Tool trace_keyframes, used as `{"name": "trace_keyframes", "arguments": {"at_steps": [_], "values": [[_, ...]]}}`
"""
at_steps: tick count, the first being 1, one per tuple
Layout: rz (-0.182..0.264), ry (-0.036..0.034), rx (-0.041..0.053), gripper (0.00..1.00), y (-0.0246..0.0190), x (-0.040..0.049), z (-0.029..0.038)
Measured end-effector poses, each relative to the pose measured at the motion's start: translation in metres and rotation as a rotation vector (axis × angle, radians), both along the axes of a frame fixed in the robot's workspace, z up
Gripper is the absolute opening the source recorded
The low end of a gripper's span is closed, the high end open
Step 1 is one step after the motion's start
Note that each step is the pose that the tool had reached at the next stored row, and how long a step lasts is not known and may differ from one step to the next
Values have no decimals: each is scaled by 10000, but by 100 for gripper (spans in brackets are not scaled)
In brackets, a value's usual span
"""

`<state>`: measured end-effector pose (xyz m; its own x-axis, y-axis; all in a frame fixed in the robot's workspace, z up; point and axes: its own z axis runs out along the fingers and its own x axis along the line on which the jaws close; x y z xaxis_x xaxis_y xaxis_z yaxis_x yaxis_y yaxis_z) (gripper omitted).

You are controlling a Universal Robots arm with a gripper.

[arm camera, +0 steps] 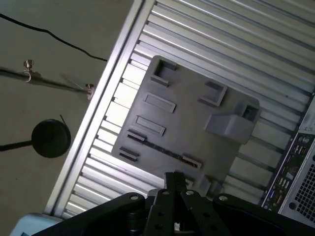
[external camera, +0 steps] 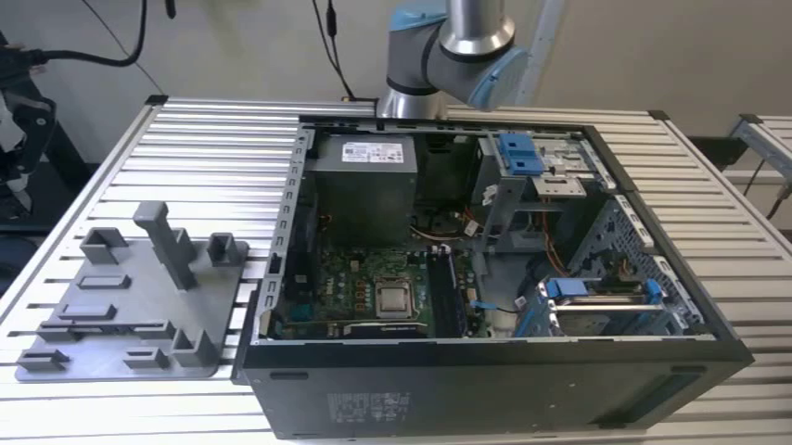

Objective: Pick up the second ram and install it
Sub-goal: 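Pick up the second ram and move it above second insertion slot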

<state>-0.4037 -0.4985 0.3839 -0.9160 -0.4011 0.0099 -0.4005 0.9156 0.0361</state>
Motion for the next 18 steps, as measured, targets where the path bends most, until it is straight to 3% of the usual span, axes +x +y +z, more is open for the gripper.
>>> {"name": "trace_keyframes", "arguments": {"at_steps": [10, 18], "values": [[1098, -1, 0, 11, 0, -3, -1], [2396, 1, -32, 11, 0, -7, -6]]}}
